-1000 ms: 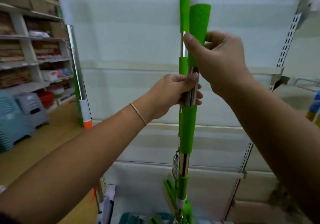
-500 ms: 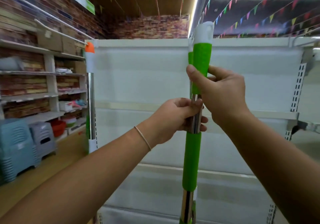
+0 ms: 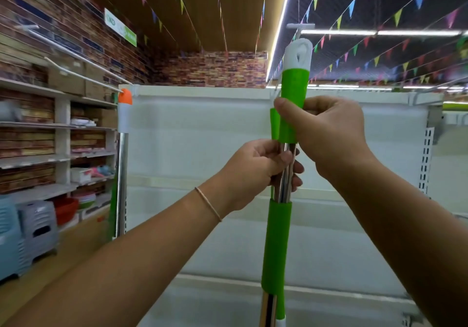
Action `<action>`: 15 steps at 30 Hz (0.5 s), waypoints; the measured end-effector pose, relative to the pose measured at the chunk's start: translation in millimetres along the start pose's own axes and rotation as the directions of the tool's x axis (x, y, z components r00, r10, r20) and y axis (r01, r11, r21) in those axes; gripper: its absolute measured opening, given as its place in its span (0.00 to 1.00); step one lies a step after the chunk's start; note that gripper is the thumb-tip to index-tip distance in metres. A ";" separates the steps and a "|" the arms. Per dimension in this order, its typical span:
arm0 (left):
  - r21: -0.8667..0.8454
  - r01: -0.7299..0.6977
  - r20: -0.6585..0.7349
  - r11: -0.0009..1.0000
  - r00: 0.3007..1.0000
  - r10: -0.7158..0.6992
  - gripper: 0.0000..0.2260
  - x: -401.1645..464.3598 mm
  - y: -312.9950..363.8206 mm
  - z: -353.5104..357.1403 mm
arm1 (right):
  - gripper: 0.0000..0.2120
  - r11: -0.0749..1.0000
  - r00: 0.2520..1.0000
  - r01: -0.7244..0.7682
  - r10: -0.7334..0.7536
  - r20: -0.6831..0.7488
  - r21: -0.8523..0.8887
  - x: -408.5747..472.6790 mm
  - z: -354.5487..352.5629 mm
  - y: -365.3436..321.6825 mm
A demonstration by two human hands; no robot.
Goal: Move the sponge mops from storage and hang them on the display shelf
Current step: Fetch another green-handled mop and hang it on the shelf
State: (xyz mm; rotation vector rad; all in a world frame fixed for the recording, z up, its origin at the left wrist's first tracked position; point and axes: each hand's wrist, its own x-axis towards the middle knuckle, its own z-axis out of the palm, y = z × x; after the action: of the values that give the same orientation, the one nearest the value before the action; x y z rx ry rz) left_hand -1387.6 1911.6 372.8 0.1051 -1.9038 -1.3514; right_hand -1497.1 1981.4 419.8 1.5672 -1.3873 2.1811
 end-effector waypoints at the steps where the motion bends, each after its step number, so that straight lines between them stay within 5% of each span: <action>1: 0.006 -0.002 0.005 1.000 1.000 0.002 0.06 2.7 0.0 -0.3 | 0.12 1.000 1.000 0.003 -0.003 -0.006 0.001 1.7 -0.2 1.0; 15: 0.044 0.017 -0.018 0.999 1.000 -0.016 0.08 37.8 -17.7 -13.9 | 0.13 0.999 1.000 -0.017 0.018 0.020 -0.038 30.7 10.9 31.2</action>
State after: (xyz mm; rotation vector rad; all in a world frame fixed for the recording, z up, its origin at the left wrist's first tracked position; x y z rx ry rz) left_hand -1411.2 1875.3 380.4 0.1544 -1.9226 -1.3155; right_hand -1521.1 1943.8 426.1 1.5751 -1.4445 2.1413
